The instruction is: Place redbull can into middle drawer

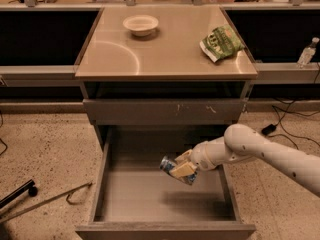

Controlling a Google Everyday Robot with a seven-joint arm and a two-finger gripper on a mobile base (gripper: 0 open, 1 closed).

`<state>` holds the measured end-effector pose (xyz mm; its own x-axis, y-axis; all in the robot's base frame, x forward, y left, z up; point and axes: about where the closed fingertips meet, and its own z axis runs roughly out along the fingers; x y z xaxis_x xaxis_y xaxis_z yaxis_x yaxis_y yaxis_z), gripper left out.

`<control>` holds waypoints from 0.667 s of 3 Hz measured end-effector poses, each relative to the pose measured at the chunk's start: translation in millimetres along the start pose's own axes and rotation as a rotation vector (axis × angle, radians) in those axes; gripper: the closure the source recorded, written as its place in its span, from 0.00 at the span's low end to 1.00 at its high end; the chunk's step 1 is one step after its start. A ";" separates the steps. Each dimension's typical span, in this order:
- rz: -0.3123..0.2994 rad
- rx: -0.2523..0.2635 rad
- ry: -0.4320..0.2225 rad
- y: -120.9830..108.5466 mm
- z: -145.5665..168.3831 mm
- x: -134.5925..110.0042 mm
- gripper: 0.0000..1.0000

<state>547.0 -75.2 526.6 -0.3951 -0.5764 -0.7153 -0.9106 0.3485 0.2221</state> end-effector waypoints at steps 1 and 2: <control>0.082 -0.051 -0.082 -15.5 64.1 46.4 1.00; 0.082 -0.051 -0.082 -15.5 64.1 46.4 1.00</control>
Offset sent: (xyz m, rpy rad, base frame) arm 0.0089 0.0096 -0.0524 0.0778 0.0271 -0.0308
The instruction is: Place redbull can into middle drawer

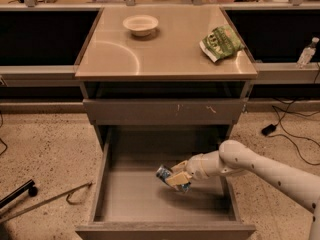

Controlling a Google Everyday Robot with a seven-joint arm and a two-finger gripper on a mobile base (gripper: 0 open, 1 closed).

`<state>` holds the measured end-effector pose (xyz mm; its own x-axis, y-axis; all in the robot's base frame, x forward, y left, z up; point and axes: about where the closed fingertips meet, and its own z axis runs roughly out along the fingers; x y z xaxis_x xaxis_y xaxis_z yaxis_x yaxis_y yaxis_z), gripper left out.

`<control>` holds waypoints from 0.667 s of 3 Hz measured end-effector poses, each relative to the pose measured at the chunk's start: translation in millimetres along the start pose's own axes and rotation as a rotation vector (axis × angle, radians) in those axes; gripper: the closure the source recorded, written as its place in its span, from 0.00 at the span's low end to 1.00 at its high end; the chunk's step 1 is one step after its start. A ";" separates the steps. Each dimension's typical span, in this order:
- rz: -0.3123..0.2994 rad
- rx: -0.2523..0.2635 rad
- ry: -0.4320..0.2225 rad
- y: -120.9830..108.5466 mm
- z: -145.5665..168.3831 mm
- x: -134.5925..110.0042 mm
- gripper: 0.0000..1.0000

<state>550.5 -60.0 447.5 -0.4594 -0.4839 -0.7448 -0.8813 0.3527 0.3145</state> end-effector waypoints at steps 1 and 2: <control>0.015 0.042 0.021 -4.8 17.3 13.7 1.00; 0.076 0.119 0.043 -24.9 74.6 52.6 1.00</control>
Offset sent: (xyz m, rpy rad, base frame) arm 0.0194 0.0327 -0.1193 -0.1123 0.0015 -0.1818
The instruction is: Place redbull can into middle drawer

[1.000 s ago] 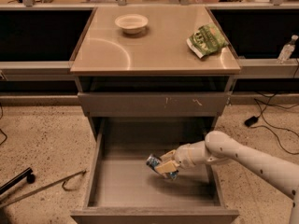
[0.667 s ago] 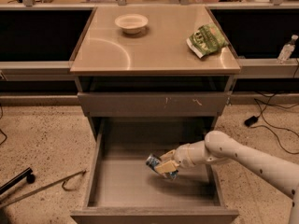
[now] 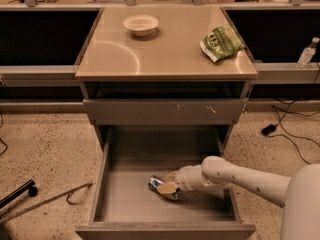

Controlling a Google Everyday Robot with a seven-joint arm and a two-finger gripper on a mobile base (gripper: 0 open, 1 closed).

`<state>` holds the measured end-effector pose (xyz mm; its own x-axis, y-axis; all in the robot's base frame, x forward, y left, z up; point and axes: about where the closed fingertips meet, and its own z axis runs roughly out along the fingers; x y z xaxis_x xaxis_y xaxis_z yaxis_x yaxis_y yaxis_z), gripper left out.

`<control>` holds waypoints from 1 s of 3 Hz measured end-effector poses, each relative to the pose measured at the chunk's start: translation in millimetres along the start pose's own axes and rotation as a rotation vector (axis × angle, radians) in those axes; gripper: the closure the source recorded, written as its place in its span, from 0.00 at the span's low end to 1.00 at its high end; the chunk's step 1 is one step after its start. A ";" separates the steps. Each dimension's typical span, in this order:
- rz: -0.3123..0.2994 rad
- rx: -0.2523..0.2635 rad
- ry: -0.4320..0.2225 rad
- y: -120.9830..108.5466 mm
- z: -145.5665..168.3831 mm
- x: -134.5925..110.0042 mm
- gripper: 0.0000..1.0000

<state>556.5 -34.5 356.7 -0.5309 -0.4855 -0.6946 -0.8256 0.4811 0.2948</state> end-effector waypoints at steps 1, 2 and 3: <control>0.001 0.001 0.000 2.2 -0.7 -2.3 1.00; 0.001 0.000 0.000 2.2 -0.6 -2.3 0.81; 0.001 0.000 0.000 2.2 -0.6 -2.3 0.57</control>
Offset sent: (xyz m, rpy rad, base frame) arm -0.0005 0.0012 0.0026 -0.0003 0.0004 -0.0008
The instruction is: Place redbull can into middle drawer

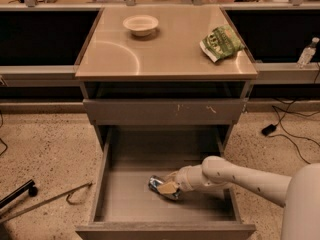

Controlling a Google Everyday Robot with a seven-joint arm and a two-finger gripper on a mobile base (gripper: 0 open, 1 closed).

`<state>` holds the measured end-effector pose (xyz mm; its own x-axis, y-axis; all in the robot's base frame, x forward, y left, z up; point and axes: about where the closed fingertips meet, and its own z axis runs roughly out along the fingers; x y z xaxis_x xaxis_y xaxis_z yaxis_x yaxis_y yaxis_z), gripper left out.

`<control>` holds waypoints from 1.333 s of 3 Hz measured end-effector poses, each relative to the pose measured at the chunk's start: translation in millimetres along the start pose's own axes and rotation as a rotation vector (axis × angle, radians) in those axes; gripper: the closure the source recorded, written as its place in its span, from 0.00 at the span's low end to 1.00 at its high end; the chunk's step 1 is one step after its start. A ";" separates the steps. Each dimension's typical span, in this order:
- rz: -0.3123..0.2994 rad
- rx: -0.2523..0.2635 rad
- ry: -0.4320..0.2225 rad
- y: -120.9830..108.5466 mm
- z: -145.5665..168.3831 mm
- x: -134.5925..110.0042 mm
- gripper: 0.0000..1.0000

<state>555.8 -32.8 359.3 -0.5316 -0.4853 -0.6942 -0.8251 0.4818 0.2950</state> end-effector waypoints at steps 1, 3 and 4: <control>0.000 0.000 0.000 0.0 0.0 0.0 0.36; 0.000 0.000 0.000 0.1 0.1 0.0 0.00; 0.000 0.000 0.000 0.1 0.1 0.0 0.00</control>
Offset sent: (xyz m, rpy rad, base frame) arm 0.0000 0.0000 0.0000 0.0000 0.0000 0.0000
